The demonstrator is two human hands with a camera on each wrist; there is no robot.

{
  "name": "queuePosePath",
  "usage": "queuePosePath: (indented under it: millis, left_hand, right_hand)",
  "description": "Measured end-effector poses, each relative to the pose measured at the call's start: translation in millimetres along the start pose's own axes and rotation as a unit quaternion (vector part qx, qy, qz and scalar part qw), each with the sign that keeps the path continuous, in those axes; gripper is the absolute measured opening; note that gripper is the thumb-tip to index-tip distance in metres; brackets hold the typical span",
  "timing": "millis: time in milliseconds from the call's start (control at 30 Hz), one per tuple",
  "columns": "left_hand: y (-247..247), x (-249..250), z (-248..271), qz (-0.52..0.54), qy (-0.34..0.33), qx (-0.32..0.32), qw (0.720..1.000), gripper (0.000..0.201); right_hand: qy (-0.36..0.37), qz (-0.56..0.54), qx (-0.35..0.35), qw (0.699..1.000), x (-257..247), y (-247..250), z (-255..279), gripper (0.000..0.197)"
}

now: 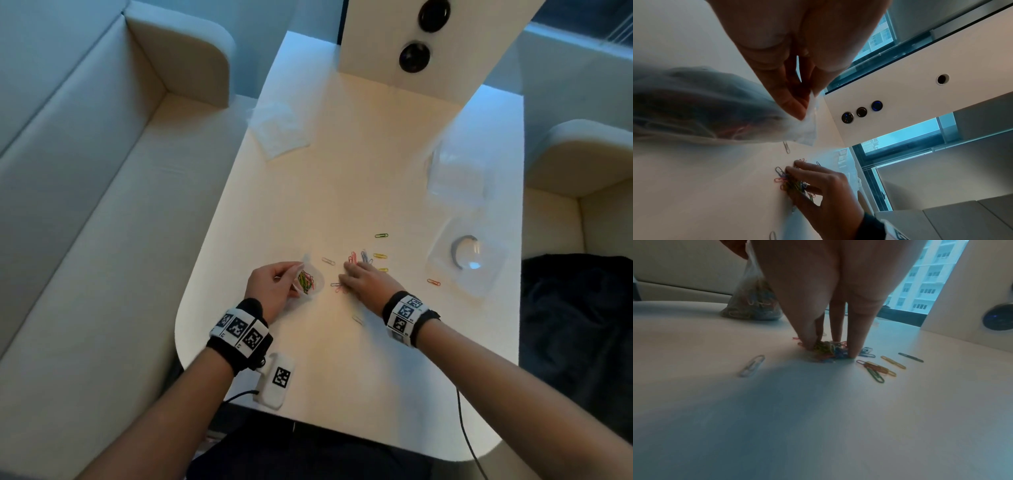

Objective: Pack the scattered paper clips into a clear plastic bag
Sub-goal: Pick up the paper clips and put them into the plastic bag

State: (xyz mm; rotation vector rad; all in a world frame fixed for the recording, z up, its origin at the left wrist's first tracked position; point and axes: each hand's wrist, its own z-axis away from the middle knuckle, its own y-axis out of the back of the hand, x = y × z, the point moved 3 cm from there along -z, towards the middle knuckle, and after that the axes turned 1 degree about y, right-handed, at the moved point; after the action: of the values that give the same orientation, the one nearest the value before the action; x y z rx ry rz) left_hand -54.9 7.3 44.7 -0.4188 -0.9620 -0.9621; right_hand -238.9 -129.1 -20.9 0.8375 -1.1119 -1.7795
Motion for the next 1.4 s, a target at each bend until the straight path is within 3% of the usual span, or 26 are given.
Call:
queuePosePath:
  millis: [167, 267, 333, 400, 467, 567, 600, 633, 667, 733, 800, 967, 1033, 1133, 1233, 1400]
  left_hand:
    - [-17, 0, 1, -0.006, 0.0, -0.016, 1.0, 0.017]
    - [-27, -2, 1, -0.012, 0.005, -0.023, 1.0, 0.015]
    - [-33, -3, -1, -0.023, 0.007, -0.028, 0.999, 0.015]
    - [-37, -3, -3, -0.031, 0.008, -0.03, 0.999, 0.016]
    - [-40, -1, -5, -0.033, 0.005, -0.028, 0.999, 0.016]
    - [-44, 0, -8, -0.037, 0.0, -0.025, 0.999, 0.015]
    - [-46, 0, -10, -0.036, -0.003, -0.024, 0.999, 0.014]
    - [-48, 0, -11, -0.033, -0.005, -0.022, 0.999, 0.014]
    - [-49, 1, -13, -0.032, -0.005, -0.021, 0.999, 0.014]
    - [-52, 3, -14, -0.032, -0.012, -0.021, 0.999, 0.017]
    - [-55, 7, -13, -0.037, -0.024, -0.023, 0.999, 0.017]
    - [-58, 9, -15, -0.037, -0.041, -0.037, 0.998, 0.018]
    - [-58, 7, -16, -0.042, -0.039, -0.041, 0.998, 0.019]
    - [-60, 7, -15, -0.046, -0.042, -0.045, 0.997, 0.02]
    - [-60, 9, -14, -0.051, -0.052, -0.041, 0.997, 0.018]
    - [-58, 10, -14, -0.07, -0.064, -0.044, 0.995, 0.019]
  right_hand:
    - [-0.034, -0.071, 0.066, 0.995, 1, 6, -1, 0.028]
    - [-0.142, -0.219, 0.15, 0.954, 15, 15, 1, 0.016]
    - [-0.271, -0.361, 0.201, 0.869, 30, 16, 7, 0.015]
    - [-0.369, -0.507, 0.218, 0.748, 43, 10, 14, 0.019]
    - [-0.389, -0.64, 0.239, 0.618, 47, 14, 20, 0.019]
    - [-0.323, -0.817, 0.274, 0.39, 37, 38, 28, 0.015]
    - [-0.293, -0.85, 0.273, 0.342, 30, 48, 30, 0.014]
    - [-0.264, -0.871, 0.264, 0.319, 23, 56, 30, 0.013]
    - [-0.24, -0.883, 0.25, 0.317, 15, 63, 30, 0.014]
    - [-0.213, -0.886, 0.219, 0.348, -2, 70, 30, 0.015]
    - [-0.209, -0.866, 0.196, 0.409, -17, 70, 28, 0.018]
    - [-0.247, -0.658, 0.184, 0.687, -36, 59, 22, 0.02]
    - [-0.27, -0.557, 0.176, 0.766, -38, 66, 21, 0.024]
    - [-0.265, -0.483, 0.157, 0.819, -41, 80, 20, 0.032]
    - [-0.247, -0.413, 0.154, 0.863, -43, 84, 15, 0.025]
    - [-0.216, -0.316, 0.124, 0.916, -47, 88, 12, 0.021]
